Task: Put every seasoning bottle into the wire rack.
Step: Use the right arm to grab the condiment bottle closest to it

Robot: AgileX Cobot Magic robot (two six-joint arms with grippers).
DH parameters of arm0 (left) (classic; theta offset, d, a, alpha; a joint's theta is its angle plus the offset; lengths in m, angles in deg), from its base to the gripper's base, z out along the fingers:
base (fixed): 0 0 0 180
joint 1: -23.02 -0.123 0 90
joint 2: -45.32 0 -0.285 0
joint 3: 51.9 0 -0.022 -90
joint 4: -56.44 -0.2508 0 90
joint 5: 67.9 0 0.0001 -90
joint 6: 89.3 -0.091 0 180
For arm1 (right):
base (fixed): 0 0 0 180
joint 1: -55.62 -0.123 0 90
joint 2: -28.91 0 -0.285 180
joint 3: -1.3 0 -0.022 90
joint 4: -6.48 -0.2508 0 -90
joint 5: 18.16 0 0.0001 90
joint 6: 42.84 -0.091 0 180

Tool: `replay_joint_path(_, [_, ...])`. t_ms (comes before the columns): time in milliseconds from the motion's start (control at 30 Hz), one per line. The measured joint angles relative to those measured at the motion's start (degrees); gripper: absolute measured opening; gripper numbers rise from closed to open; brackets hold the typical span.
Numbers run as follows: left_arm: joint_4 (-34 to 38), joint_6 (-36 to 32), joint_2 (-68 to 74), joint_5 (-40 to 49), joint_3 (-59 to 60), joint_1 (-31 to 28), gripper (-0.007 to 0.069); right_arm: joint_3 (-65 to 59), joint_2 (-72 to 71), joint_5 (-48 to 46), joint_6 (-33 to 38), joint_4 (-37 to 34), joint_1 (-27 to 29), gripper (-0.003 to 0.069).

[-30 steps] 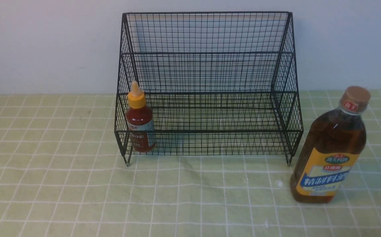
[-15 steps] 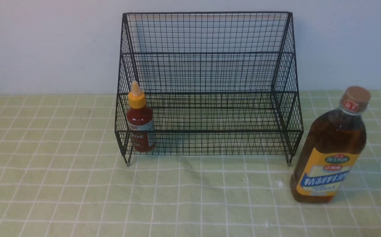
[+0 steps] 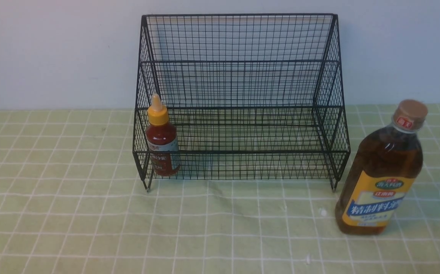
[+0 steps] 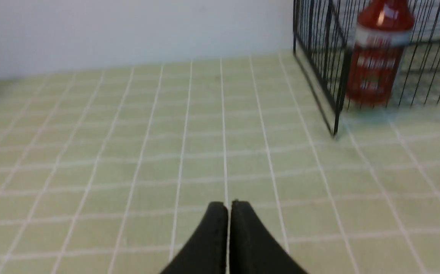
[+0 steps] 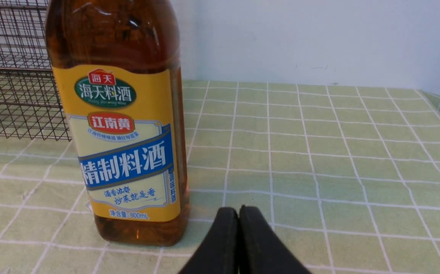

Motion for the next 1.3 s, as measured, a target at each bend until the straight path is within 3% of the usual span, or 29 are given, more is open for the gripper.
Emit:
replay_joint_path(1133, [0.27, -0.07, -0.16, -2.1, 3.18, -0.02, -0.0006, 0.01, 0.0, -0.08, 0.0, 0.0, 0.0, -0.0015])
replay_joint_path(1300, [0.27, -0.07, -0.16, -2.1, 3.18, -0.02, -0.0006, -0.23, 0.0, 7.29, -2.81, -7.21, 0.0, -0.0015])
